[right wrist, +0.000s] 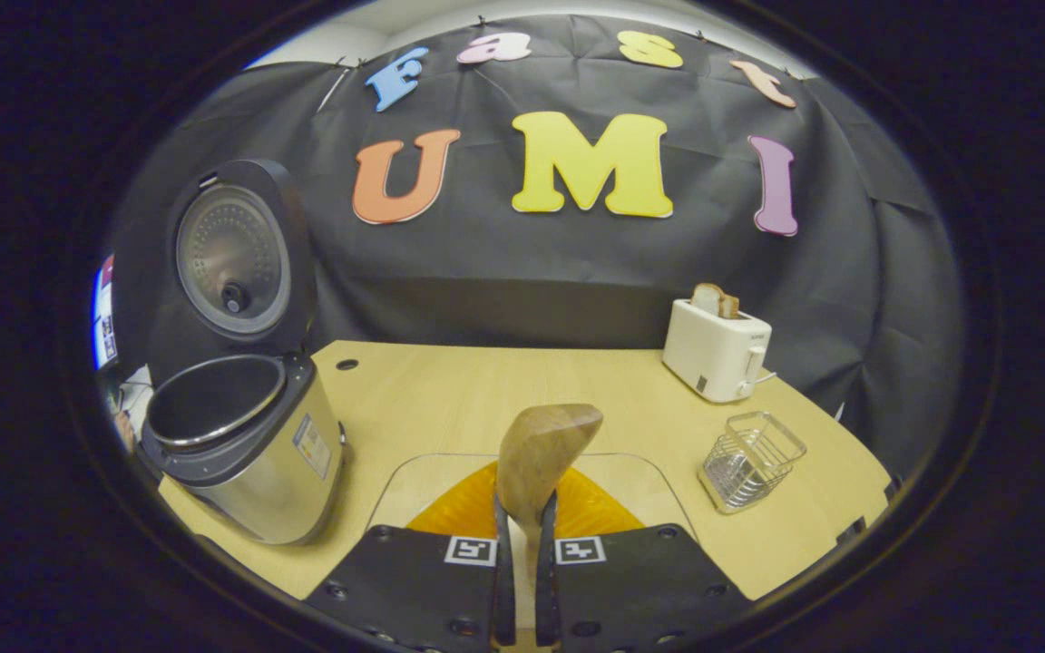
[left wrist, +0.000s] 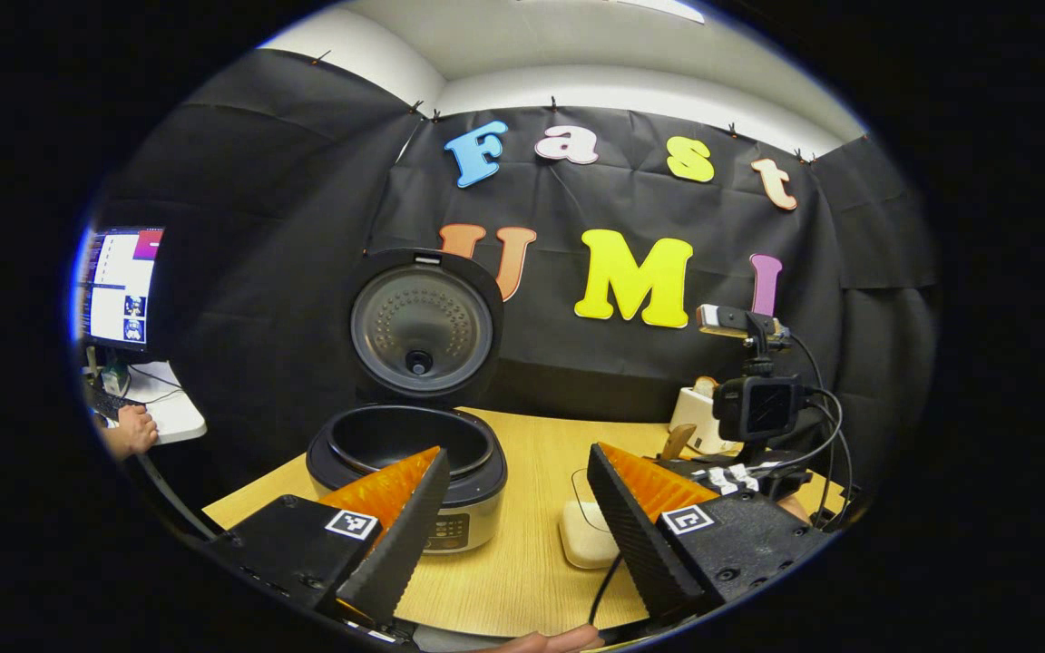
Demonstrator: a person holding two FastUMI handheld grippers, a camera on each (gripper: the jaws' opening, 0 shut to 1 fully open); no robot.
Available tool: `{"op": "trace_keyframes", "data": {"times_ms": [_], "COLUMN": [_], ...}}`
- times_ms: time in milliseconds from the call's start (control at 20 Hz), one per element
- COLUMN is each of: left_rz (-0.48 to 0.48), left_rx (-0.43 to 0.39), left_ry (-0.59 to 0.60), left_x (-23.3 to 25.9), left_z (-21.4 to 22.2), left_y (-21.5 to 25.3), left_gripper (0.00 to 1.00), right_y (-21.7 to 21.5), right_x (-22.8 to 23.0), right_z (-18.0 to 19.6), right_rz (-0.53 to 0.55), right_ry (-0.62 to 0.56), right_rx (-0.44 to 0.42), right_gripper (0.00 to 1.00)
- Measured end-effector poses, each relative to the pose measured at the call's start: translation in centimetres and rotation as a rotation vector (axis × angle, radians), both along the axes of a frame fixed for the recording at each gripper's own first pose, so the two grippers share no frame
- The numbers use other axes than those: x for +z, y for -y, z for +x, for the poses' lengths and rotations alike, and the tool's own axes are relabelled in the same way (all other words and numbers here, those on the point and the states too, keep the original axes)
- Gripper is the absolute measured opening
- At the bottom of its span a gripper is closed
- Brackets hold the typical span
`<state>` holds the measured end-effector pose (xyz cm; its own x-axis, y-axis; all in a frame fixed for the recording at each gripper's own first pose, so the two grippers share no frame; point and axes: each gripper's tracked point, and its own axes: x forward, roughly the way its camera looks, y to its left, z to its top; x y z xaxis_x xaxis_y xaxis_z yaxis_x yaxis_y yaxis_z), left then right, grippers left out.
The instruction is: Close the left gripper, press the button to open the rice cooker; take a wooden spoon from the chopstick holder with the right hand, scoop a spoonful of rice and pour it into the rice cooker, then put the wooden spoon back into the chopstick holder.
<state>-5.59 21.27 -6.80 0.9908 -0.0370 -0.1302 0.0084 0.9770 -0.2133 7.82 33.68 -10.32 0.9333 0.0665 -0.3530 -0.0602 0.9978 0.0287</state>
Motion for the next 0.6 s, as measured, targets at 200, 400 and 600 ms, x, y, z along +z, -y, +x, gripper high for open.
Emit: {"op": "trace_keyframes", "data": {"times_ms": [200, 400, 600], "left_rz": [-0.003, -0.001, 0.012], "left_rx": [-0.011, -0.015, -0.025], "left_ry": [0.019, 0.001, -0.014], "left_x": [0.4, -0.2, -0.6], "left_z": [-0.1, 0.0, 0.0], "left_y": [-0.1, -0.3, 0.0], "left_gripper": [0.99, 1.00, 1.00], "right_y": [-1.2, -1.1, -1.5], "right_x": [-0.2, -0.2, -0.3], "right_z": [-0.1, -0.2, -0.7], "right_rz": [0.071, 0.133, 0.276], "right_ry": [-0.026, -0.027, -0.069], "right_rx": [-0.011, -0.029, 0.017], "right_gripper": [0.10, 0.08, 0.10]}}
